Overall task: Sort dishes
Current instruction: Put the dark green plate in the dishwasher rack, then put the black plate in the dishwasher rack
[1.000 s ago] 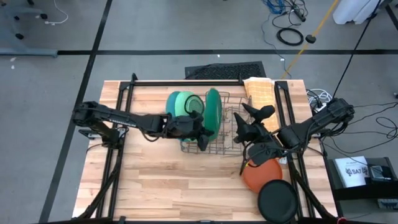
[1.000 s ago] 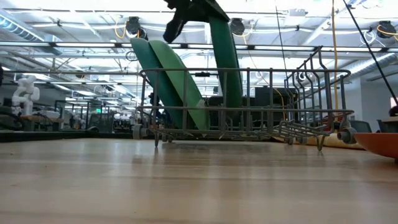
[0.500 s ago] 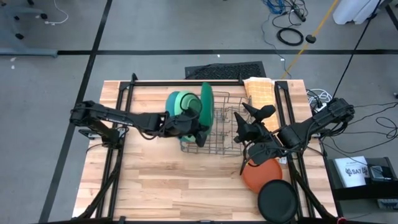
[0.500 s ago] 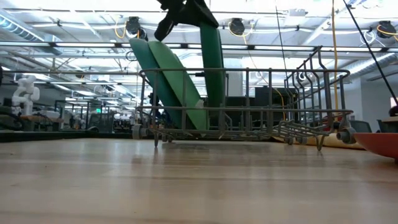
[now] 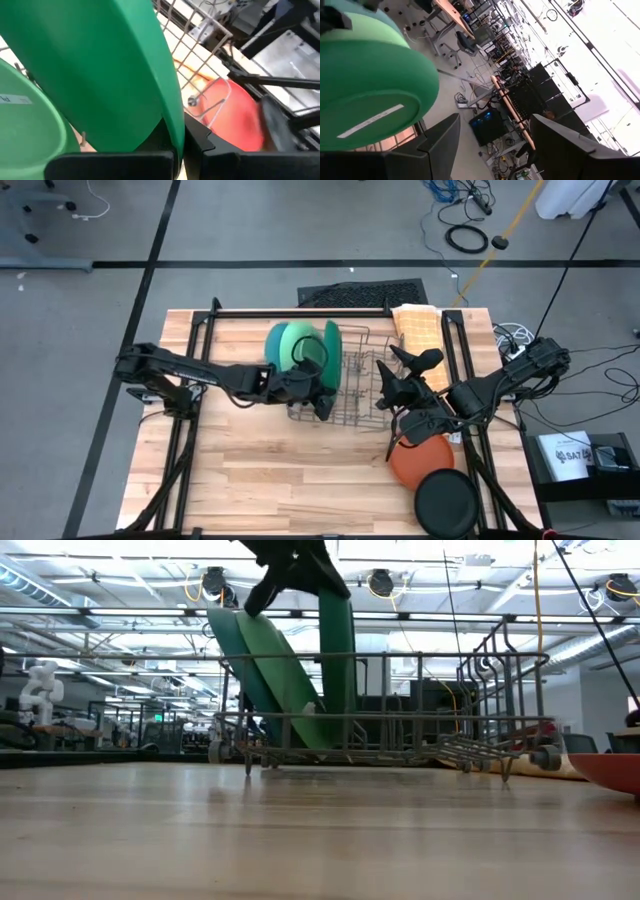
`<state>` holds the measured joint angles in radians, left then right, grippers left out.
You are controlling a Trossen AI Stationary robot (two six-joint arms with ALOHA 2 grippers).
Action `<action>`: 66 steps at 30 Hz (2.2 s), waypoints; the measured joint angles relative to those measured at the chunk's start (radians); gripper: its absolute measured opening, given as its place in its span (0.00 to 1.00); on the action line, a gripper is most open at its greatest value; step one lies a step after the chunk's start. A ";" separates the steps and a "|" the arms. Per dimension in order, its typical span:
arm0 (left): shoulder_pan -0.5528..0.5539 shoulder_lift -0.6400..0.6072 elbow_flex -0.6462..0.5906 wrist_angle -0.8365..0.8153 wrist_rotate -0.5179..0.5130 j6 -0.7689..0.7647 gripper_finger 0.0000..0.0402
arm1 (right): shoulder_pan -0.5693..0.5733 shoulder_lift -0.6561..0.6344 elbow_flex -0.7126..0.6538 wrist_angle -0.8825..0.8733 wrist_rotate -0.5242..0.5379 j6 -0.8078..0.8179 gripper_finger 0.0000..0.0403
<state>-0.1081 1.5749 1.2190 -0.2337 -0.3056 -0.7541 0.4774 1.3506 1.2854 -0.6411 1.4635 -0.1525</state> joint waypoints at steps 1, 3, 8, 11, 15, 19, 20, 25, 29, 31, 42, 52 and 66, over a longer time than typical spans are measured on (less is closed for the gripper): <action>0.000 0.010 0.000 0.005 -0.006 -0.005 0.03 | 0.000 0.000 0.000 0.000 0.000 0.001 0.58; 0.000 0.026 0.002 0.012 -0.010 -0.011 0.03 | 0.000 0.000 0.000 0.000 0.000 0.001 0.58; 0.000 0.043 0.003 0.022 -0.021 -0.016 0.03 | 0.000 0.000 0.000 0.000 -0.003 0.003 0.58; -0.006 0.045 0.002 0.016 -0.027 -0.019 0.07 | 0.000 0.000 0.000 0.000 -0.003 0.003 0.58; -0.013 0.052 -0.004 -0.018 -0.027 -0.033 0.17 | 0.000 0.000 0.000 0.000 -0.016 0.004 0.58; -0.012 0.050 -0.005 -0.040 -0.035 -0.031 0.24 | -0.012 0.003 0.000 0.000 -0.064 0.019 0.58; -0.012 0.047 -0.005 -0.053 -0.037 -0.031 0.25 | -0.020 0.005 0.000 0.000 -0.073 0.022 0.58; -0.016 0.045 -0.005 -0.078 -0.038 -0.027 0.26 | -0.059 0.009 0.000 -0.005 -0.114 0.054 0.58; -0.017 0.030 -0.004 -0.080 -0.039 -0.007 0.26 | -0.090 0.010 0.000 -0.007 -0.204 0.080 0.58; -0.017 0.019 -0.004 -0.096 -0.039 0.007 0.26 | -0.108 0.010 0.000 -0.007 -0.249 0.093 0.58; -0.018 -0.010 -0.003 -0.135 -0.065 0.060 0.26 | -0.172 0.010 -0.001 -0.007 -0.348 0.115 0.58; -0.017 -0.085 -0.002 -0.182 -0.105 0.161 0.26 | -0.178 0.010 -0.001 -0.007 -0.348 0.110 0.58; -0.018 -0.245 -0.002 -0.192 -0.181 0.293 0.26 | -0.260 0.024 -0.001 0.069 -0.655 0.063 0.58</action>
<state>-0.1261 1.3302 1.2175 -0.4252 -0.4866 -0.4610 0.2178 1.3742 1.2846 -0.5716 0.8089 -0.0898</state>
